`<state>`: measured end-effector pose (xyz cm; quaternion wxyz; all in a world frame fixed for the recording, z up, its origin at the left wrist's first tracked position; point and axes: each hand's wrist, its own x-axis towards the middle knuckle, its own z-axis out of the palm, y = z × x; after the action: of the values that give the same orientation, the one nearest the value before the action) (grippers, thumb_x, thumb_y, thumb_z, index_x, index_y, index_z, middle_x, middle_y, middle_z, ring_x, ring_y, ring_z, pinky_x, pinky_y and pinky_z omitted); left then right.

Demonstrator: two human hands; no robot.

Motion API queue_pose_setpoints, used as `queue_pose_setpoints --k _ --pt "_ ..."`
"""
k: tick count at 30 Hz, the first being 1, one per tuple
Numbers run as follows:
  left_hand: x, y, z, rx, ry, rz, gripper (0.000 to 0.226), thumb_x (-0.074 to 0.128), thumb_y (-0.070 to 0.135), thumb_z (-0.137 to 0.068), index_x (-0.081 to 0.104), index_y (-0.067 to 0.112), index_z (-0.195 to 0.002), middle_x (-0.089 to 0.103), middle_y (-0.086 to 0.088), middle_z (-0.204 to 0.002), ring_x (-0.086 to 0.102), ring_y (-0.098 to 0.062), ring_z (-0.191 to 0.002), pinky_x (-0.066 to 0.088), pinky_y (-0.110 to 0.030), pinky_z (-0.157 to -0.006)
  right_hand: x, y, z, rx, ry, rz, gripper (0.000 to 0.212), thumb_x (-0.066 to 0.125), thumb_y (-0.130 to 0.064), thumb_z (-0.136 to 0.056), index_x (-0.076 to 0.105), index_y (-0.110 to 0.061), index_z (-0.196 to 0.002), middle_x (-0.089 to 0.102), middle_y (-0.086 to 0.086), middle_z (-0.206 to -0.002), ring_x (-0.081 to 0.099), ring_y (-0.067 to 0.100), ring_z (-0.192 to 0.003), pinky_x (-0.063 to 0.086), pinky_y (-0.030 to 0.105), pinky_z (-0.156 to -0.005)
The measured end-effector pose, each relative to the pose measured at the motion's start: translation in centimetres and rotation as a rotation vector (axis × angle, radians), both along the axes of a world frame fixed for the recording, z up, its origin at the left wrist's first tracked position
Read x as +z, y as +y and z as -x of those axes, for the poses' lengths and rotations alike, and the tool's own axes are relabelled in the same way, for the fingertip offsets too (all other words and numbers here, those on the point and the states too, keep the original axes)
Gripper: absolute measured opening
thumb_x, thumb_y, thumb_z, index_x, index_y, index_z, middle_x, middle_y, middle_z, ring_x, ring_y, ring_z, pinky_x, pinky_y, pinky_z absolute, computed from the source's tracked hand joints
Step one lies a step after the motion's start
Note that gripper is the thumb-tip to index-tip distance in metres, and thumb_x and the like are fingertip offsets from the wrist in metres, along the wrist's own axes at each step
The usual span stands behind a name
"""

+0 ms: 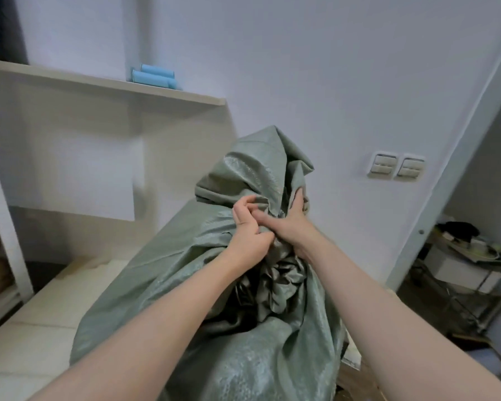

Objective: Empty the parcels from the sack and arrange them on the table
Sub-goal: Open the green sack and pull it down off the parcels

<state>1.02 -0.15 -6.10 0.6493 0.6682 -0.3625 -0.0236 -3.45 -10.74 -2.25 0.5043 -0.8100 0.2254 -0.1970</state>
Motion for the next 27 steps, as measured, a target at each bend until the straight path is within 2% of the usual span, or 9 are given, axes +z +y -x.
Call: queue_pose_setpoints --k 5,8,11,14,17,19,24,26,27 --pt "1.4 -0.2 -1.9 -0.011 0.014 -0.166 0.064 0.062 0.010 -0.072 0.031 0.021 -0.127 0.030 -0.012 -0.132 0.056 -0.023 -0.106 0.052 -0.036 -0.092 -1.6 -1.4 -0.9 -0.093 0.025 0.253 0.106 0.076 -0.023 -0.080 0.004 -0.037 -0.155 0.036 0.001 -0.157 0.042 0.026 -0.138 0.038 0.038 -0.111" --pt "4.8 -0.6 -3.2 0.419 -0.315 -0.350 0.060 0.065 0.030 -0.080 0.036 0.024 -0.132 0.030 -0.010 -0.133 0.051 -0.029 -0.109 0.043 -0.044 -0.098 -2.2 -1.9 -0.4 -0.109 0.039 0.413 0.085 0.065 -0.018 -0.085 0.020 -0.038 -0.154 0.049 -0.002 -0.148 0.049 0.024 -0.132 0.039 0.026 -0.104" --pt "7.3 -2.1 -5.6 0.582 -0.386 -0.476 0.094 0.064 0.062 -0.077 0.011 0.035 -0.149 0.010 -0.011 -0.156 0.014 -0.035 -0.144 0.017 -0.064 -0.110 -3.0 -2.2 -0.2 -0.044 0.007 0.525 0.064 0.059 -0.007 -0.084 0.047 -0.029 -0.143 0.058 0.004 -0.137 0.051 0.025 -0.127 0.039 0.022 -0.095" --pt "8.3 -3.3 -8.1 0.508 -0.133 -0.658 0.125 0.065 0.072 -0.071 -0.020 0.027 -0.152 0.001 -0.007 -0.164 -0.004 -0.031 -0.150 -0.007 -0.072 -0.109 -3.7 -2.6 0.0 0.012 0.046 0.583 0.048 0.059 -0.011 -0.077 0.064 -0.018 -0.124 0.063 0.010 -0.123 0.055 0.028 -0.117 0.041 0.025 -0.094" --pt "7.0 -3.5 -8.7 0.383 -0.056 -0.711 0.075 0.063 0.035 -0.088 0.024 0.023 -0.151 0.048 -0.009 -0.145 0.035 -0.032 -0.140 -0.007 -0.067 -0.112 -4.0 -3.5 0.4 -0.022 0.046 0.526 0.046 0.058 -0.012 -0.080 0.067 -0.018 -0.124 0.066 0.003 -0.126 0.057 0.021 -0.120 0.039 0.019 -0.100" --pt "5.4 -3.1 -8.7 0.389 -0.192 -0.649 0.039 0.050 0.011 -0.088 0.058 0.025 -0.124 0.063 -0.007 -0.125 0.048 -0.033 -0.128 -0.002 -0.061 -0.116 -3.9 -4.1 0.6 -0.083 0.031 0.477 0.043 0.061 -0.002 -0.083 0.066 -0.017 -0.124 0.066 -0.001 -0.120 0.058 0.017 -0.113 0.033 0.009 -0.083" --pt "3.5 0.2 -6.5 0.134 -0.438 -0.552 0.040 0.046 -0.001 -0.086 0.071 0.025 -0.104 0.033 0.009 -0.155 0.016 -0.017 -0.148 -0.011 -0.055 -0.117 -4.0 -4.4 0.2 -0.275 -0.029 0.257 0.037 0.066 -0.008 -0.082 0.059 -0.016 -0.117 0.063 -0.001 -0.104 0.055 0.015 -0.093 0.037 0.021 -0.076" --pt "3.2 1.9 -4.8 -0.053 -0.413 -0.679 0.017 0.050 0.020 -0.096 0.062 0.028 -0.104 0.022 0.009 -0.160 0.002 -0.013 -0.150 -0.010 -0.059 -0.116 -4.2 -4.0 0.0 -0.331 -0.043 0.192 0.037 0.067 -0.008 -0.079 0.061 -0.016 -0.115 0.067 0.004 -0.107 0.060 0.020 -0.098 0.046 0.027 -0.084" --pt "3.0 2.5 -3.8 -0.120 -0.384 -0.769 0.024 0.052 0.042 -0.095 0.056 0.026 -0.114 0.021 0.007 -0.160 -0.001 -0.012 -0.150 -0.008 -0.062 -0.115 -4.3 -3.8 -0.1 -0.348 -0.057 0.170 0.036 0.066 -0.007 -0.077 0.062 -0.016 -0.112 0.069 0.006 -0.108 0.063 0.023 -0.100 0.049 0.031 -0.089"
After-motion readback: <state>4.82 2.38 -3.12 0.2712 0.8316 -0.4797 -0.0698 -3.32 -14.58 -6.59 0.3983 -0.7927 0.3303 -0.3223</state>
